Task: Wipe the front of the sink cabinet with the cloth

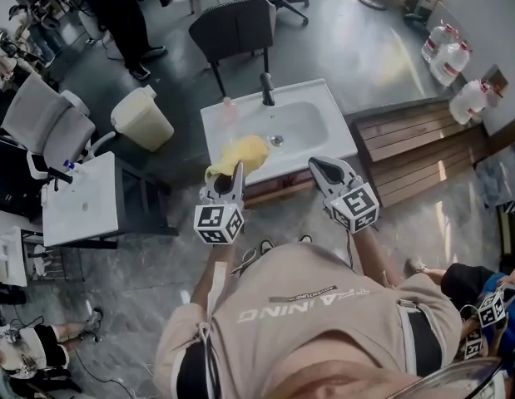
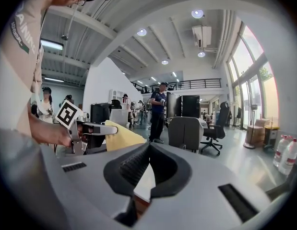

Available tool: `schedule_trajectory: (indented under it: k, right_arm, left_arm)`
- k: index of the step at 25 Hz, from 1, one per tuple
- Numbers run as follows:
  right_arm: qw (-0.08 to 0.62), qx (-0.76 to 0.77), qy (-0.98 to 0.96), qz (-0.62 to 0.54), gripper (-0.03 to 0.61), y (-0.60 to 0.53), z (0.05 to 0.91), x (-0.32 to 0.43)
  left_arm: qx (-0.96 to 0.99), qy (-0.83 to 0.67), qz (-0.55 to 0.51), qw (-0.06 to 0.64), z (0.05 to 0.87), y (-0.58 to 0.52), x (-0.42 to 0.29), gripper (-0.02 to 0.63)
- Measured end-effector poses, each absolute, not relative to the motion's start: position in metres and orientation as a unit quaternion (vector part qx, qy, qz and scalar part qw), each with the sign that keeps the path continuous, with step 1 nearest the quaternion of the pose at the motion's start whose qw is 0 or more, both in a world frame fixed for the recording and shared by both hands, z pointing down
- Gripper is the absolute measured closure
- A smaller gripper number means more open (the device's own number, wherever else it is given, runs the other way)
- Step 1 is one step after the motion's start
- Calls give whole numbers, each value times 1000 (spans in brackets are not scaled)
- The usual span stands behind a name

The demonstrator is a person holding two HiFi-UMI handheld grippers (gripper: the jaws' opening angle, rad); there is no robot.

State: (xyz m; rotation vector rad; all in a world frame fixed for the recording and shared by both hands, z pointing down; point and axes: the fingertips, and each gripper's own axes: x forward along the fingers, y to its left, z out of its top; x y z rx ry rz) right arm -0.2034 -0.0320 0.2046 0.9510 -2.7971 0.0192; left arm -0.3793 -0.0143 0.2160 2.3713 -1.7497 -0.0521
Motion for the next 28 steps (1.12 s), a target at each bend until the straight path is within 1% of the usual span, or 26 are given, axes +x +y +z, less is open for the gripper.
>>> schedule_trajectory:
  k: [6,13,28]
  right_arm:
    - [93,331,-938,35,566,-32,214,-189]
    - [92,327,-940,29,566,-34,213,-184]
    - [99,306,-947,13,566,-39,217,-200]
  left_arm:
    - [808,-580,-5,102,225,-13,-367,574]
    - [815,-572,-4,98,220,-11,-351,574]
    - [792,-598,-18,118,230,-2,-377,574]
